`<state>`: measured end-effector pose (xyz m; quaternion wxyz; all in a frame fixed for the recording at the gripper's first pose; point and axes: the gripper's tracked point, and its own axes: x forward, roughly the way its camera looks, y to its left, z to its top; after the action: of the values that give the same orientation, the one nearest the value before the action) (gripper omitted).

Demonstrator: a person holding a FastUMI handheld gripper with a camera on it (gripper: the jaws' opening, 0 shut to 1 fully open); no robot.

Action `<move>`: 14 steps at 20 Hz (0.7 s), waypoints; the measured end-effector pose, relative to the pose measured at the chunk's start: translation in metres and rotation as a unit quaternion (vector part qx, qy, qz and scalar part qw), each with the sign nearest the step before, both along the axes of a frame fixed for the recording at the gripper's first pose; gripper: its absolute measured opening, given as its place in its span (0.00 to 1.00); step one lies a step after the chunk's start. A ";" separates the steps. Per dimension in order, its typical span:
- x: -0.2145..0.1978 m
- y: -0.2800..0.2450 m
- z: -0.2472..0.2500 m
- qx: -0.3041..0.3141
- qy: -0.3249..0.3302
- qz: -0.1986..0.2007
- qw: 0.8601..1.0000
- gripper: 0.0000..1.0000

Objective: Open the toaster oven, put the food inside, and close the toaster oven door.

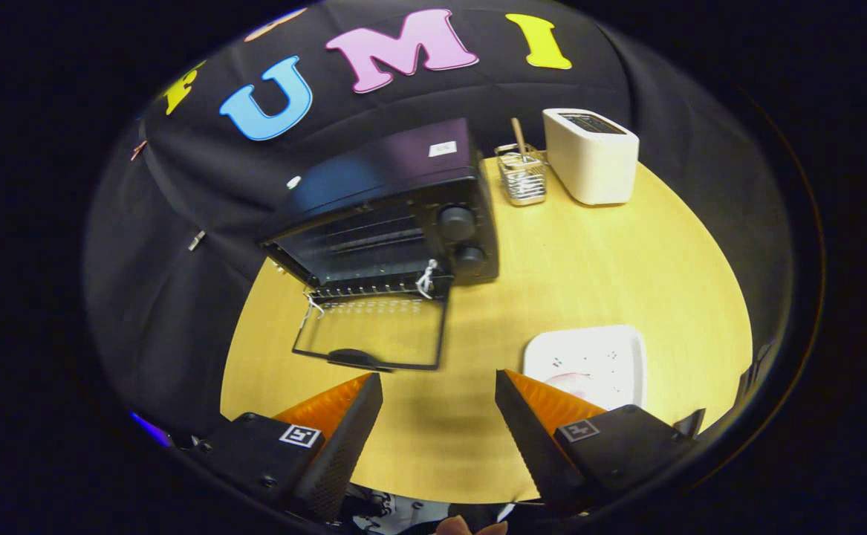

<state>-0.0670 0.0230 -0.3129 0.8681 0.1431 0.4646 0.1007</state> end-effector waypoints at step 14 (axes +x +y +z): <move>-0.009 -0.164 -0.097 -0.040 0.169 -0.023 0.984 0.99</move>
<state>-0.0757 -0.1410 -0.4096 0.7840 0.1334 0.6051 0.0364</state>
